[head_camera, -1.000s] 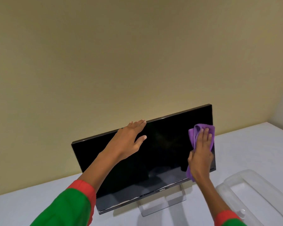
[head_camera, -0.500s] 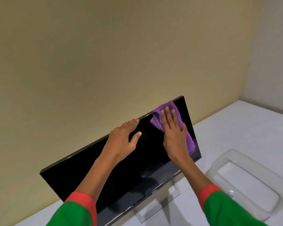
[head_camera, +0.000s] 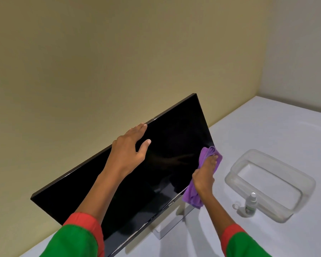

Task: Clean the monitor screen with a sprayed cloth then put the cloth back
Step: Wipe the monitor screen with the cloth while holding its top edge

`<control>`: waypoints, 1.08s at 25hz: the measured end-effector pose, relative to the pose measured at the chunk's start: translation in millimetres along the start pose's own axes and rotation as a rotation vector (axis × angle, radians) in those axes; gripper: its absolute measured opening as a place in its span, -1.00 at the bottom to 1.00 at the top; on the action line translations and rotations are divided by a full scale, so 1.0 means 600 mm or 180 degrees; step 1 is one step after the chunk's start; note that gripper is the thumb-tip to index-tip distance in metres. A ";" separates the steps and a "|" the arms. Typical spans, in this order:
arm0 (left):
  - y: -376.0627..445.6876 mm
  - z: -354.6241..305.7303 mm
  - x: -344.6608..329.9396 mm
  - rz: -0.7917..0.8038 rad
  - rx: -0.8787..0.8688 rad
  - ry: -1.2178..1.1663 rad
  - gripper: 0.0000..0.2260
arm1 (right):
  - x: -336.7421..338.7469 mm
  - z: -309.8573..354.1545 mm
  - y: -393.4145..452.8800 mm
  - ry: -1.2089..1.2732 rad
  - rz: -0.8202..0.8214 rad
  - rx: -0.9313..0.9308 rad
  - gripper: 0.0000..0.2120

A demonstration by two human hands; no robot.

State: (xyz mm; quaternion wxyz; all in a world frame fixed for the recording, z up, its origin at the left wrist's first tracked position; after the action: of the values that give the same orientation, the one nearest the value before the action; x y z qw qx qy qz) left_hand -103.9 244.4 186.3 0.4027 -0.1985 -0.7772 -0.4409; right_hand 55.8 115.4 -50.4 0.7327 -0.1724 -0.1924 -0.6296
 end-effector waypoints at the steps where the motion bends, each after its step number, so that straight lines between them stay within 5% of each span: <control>1: 0.001 0.001 0.000 -0.0008 0.0003 0.0014 -0.57 | -0.006 0.008 -0.018 0.0126 0.0059 0.0027 -0.30; 4: -0.001 0.001 0.000 -0.0036 0.0025 0.0023 -0.57 | -0.011 0.066 -0.070 0.0616 0.0077 0.0494 -0.26; 8: -0.005 -0.003 -0.001 -0.0040 0.0005 -0.0008 -0.56 | 0.008 0.132 -0.036 0.0281 -0.0186 0.1142 -0.19; 14: -0.003 -0.001 -0.003 -0.0038 -0.0034 0.0051 -0.56 | 0.005 0.008 0.031 -0.0187 -0.0057 0.0112 -0.28; 18: -0.005 -0.003 -0.004 -0.0083 -0.0098 0.0102 -0.56 | -0.031 -0.017 -0.038 -0.0132 0.0130 -0.0040 -0.27; 27: -0.005 -0.004 -0.004 0.0003 -0.0055 0.0076 -0.54 | -0.004 0.119 -0.064 -0.0310 -0.0289 0.1582 -0.17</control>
State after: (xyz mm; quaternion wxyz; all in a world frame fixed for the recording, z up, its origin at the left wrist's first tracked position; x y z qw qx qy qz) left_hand -103.3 240.8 183.4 0.4104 -0.1971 -0.7685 -0.4497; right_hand 13.1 147.1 10.9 0.7135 -0.0082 -0.3838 -0.5861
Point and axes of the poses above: each hand's wrist, its own y-axis towards the middle knuckle, its own x-axis out of the back of the hand, z = x × y, the point moved 10 cm from there along y, towards the middle knuckle, and after that the axes turned 13 degrees about -z, right-handed, at the moved point
